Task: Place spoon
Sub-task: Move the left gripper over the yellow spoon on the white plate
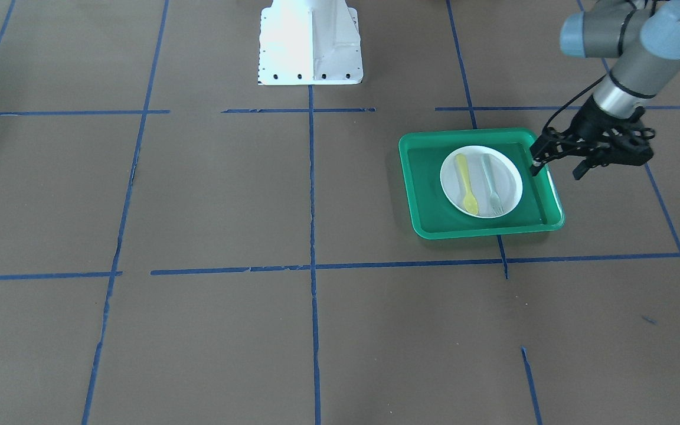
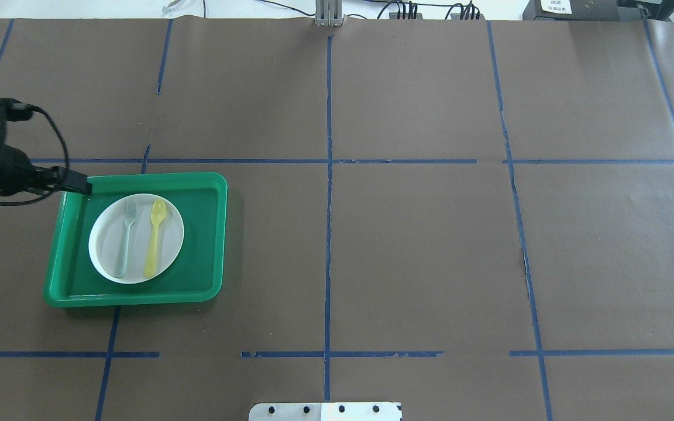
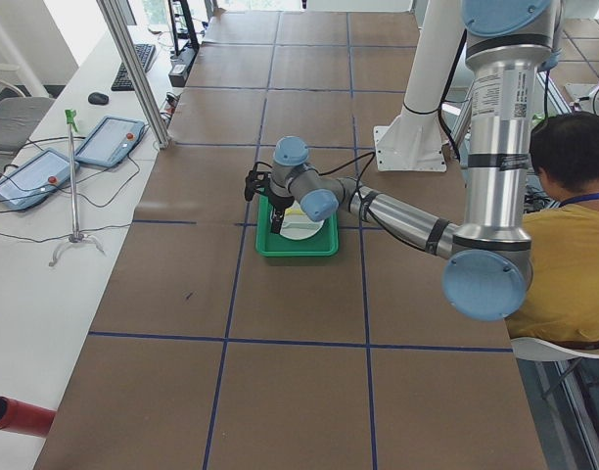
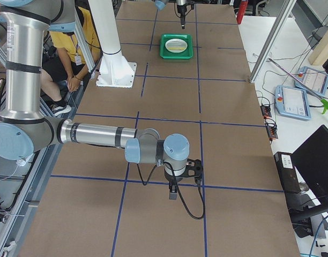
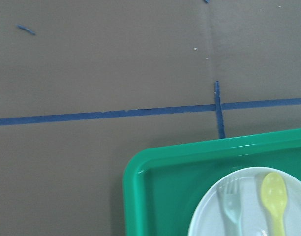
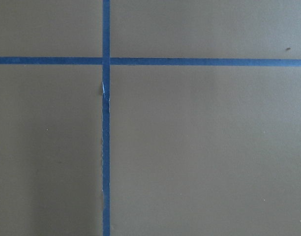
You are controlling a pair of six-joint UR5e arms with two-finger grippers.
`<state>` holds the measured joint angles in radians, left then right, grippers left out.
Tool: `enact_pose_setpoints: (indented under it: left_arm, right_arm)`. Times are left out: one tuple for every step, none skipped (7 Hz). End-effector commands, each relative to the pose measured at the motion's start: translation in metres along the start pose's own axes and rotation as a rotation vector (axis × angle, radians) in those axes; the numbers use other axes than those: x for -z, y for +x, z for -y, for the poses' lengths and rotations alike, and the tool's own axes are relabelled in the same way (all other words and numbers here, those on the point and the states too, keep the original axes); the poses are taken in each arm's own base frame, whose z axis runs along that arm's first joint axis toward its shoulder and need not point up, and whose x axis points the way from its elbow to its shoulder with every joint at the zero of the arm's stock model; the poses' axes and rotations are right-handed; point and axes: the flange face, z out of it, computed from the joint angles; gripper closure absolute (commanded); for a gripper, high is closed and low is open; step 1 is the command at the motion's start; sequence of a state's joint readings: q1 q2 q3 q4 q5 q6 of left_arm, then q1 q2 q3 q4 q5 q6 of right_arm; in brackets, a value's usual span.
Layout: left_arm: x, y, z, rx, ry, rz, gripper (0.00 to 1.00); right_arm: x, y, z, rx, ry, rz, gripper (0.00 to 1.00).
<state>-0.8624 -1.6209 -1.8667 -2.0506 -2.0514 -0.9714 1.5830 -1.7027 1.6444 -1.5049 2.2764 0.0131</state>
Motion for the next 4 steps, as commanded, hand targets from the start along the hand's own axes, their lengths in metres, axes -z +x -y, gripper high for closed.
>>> enact_pose_setpoints:
  left_arm:
    - [-0.062, 0.060, -0.018, 0.039, -0.016, 0.025, 0.01]
    - [-0.070, 0.065, -0.026, 0.034, -0.020, 0.032, 0.05]
    - [-0.077, 0.071, -0.035, 0.033, -0.037, 0.029, 0.13]
    - [-0.079, 0.077, -0.040, 0.029, -0.046, 0.025, 0.29]
  right_arm:
    - [0.000, 0.000, 0.000, -0.001, 0.000, 0.000, 0.00]
    - [0.000, 0.000, 0.000, -0.001, 0.000, 0.000, 0.00]
    - [0.000, 0.000, 0.000, -0.001, 0.000, 0.000, 0.00]
    - [0.000, 0.000, 0.000, -0.001, 0.000, 0.000, 0.00]
